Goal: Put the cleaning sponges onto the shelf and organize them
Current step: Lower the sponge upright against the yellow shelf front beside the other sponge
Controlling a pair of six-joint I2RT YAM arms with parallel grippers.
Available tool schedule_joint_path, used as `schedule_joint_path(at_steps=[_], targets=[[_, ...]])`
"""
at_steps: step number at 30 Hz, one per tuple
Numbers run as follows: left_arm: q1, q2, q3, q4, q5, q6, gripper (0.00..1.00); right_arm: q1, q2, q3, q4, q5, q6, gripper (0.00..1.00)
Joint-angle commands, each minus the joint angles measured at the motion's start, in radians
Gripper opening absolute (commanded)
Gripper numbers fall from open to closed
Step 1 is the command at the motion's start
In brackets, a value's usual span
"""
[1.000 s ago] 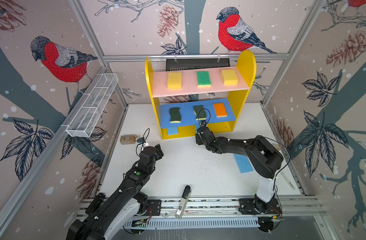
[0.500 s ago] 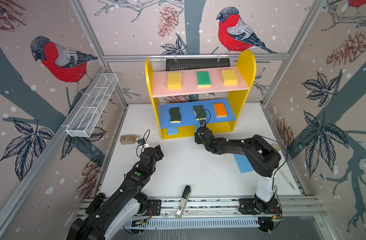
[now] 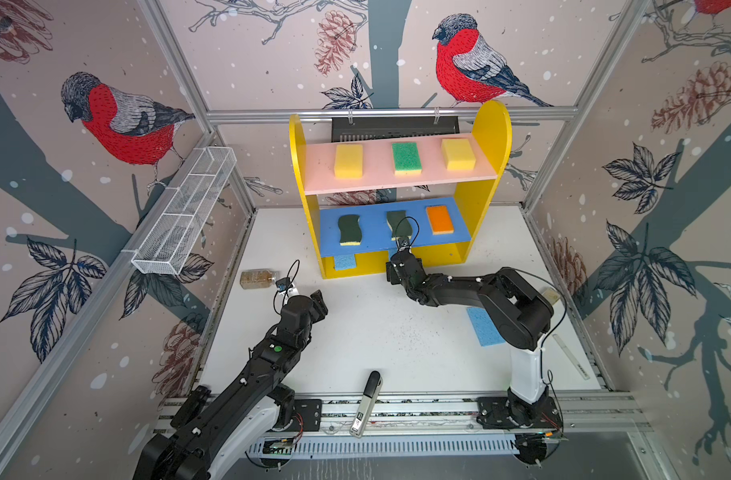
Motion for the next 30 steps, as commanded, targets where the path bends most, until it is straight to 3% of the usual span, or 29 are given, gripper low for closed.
schedule_joint_path(at_steps=[1, 30], targets=[[0.001, 0.001, -0.003, 0.049, 0.003, -0.002, 0.68, -0.001, 0.011, 0.016, 0.026, 0.02, 0.0, 0.75], [0.001, 0.006, -0.022, 0.049, -0.001, -0.033, 0.67, -0.016, 0.059, 0.044, -0.021, 0.03, 0.011, 0.79]])
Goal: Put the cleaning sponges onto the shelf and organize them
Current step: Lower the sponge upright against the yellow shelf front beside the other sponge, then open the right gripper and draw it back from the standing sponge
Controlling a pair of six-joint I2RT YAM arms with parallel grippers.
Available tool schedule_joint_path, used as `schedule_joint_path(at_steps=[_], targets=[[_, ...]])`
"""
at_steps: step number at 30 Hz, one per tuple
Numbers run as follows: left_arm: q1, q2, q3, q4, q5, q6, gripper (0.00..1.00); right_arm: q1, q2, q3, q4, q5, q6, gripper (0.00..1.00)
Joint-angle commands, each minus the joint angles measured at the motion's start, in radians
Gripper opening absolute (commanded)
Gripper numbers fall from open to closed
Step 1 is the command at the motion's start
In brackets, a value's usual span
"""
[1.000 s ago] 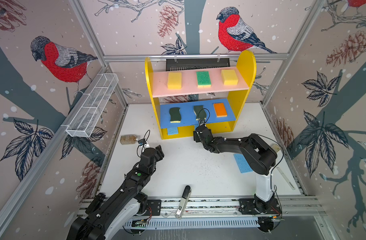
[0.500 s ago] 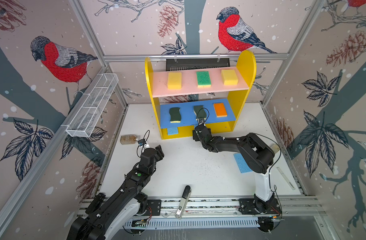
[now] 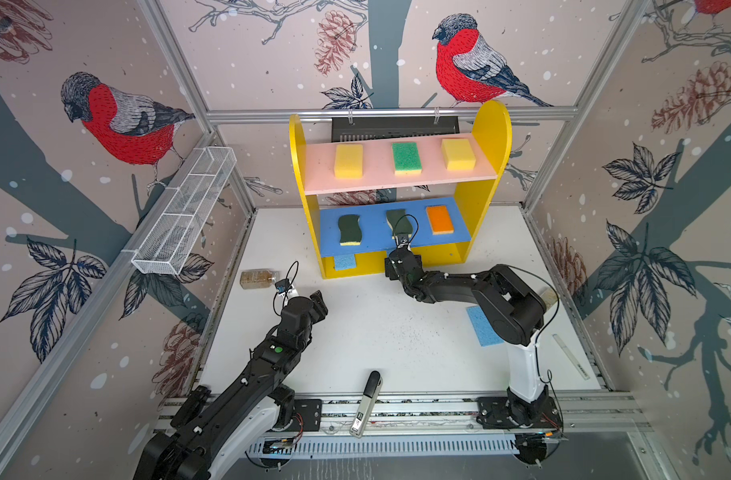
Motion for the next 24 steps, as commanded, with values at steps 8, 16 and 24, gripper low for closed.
schedule_joint_path(at_steps=[8, 16, 24], targets=[[0.001, -0.011, 0.004, 0.007, -0.01, -0.009, 0.67, -0.001, -0.044, -0.017, -0.046, 0.0, -0.005, 0.79], [0.001, -0.025, 0.004, -0.008, -0.009, -0.015, 0.67, 0.003, -0.101, -0.044, -0.032, -0.008, -0.001, 0.8], [0.001, -0.056, 0.009, -0.03, -0.009, -0.019, 0.67, 0.018, -0.175, -0.091, -0.04, -0.011, 0.011, 0.79]])
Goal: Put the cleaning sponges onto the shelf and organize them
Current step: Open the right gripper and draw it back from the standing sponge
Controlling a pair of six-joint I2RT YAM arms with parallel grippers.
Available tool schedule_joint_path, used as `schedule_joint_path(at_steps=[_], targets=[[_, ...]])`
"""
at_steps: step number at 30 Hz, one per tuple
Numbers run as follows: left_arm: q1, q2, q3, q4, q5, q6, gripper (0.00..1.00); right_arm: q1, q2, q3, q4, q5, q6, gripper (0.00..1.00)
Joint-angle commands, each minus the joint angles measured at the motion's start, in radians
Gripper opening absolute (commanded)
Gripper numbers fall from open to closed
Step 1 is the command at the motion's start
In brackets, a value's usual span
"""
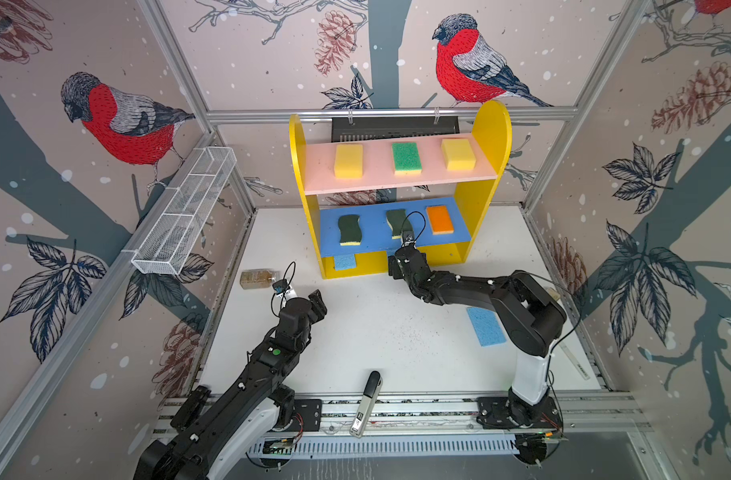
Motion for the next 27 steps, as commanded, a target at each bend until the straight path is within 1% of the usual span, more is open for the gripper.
schedule_joint_path(at_steps=[1, 8, 16, 21, 24, 27], targets=[[0.0, -0.013, 0.01, -0.01, -0.007, -0.001, 0.67, 0.01, -0.037, -0.028, 0.002, 0.005, 0.012, 0.79], [0.001, -0.033, 0.02, -0.033, 0.002, 0.005, 0.68, 0.028, -0.142, -0.107, -0.009, 0.012, 0.045, 0.79], [0.001, -0.043, 0.047, -0.064, 0.024, 0.019, 0.67, 0.035, -0.282, -0.227, 0.018, -0.063, 0.128, 0.76], [0.001, -0.048, 0.07, -0.086, 0.031, 0.034, 0.68, 0.035, -0.353, -0.301, 0.05, -0.114, 0.185, 0.7], [0.001, -0.045, 0.084, -0.101, 0.035, 0.04, 0.68, 0.032, -0.394, -0.368, 0.127, -0.171, 0.213, 0.67], [0.001, -0.043, 0.091, -0.107, 0.041, 0.039, 0.68, 0.033, -0.424, -0.421, 0.185, -0.189, 0.248, 0.63]])
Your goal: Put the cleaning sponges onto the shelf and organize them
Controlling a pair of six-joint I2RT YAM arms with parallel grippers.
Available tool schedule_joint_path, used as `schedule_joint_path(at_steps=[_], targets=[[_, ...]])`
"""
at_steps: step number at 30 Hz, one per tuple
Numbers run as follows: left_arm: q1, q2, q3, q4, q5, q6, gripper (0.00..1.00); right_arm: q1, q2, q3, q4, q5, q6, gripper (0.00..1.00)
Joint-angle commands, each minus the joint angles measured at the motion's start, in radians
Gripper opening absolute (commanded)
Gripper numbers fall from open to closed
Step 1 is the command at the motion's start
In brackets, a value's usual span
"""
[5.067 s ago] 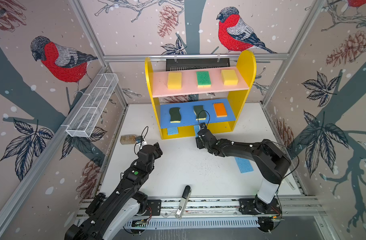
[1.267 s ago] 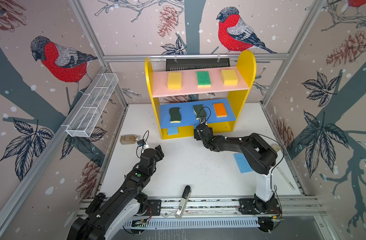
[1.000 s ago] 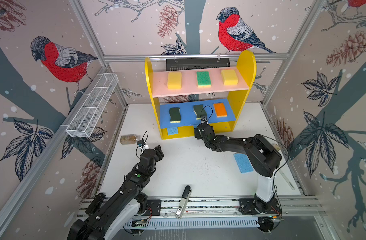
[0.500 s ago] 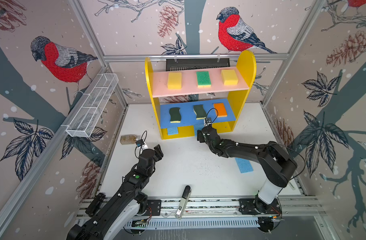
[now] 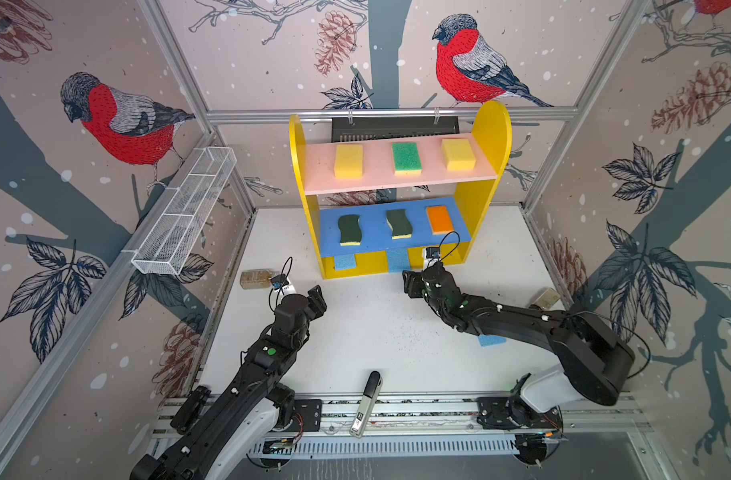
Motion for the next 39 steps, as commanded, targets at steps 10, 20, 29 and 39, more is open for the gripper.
schedule_joint_path(at_steps=[10, 20, 29, 39], targets=[[0.002, 0.003, 0.025, -0.036, -0.002, 0.028, 0.68, -0.013, -0.003, -0.129, 0.244, -0.126, 0.129, 0.39], [0.002, 0.035, 0.03, -0.024, -0.01, 0.025, 0.68, -0.039, 0.061, -0.165, 0.37, -0.208, 0.154, 0.07], [0.002, 0.086, 0.024, 0.008, -0.013, 0.023, 0.68, -0.062, 0.143, -0.174, 0.472, -0.293, 0.184, 0.03], [0.002, 0.125, 0.022, 0.037, -0.026, 0.032, 0.68, -0.097, 0.259, -0.167, 0.571, -0.351, 0.226, 0.03]])
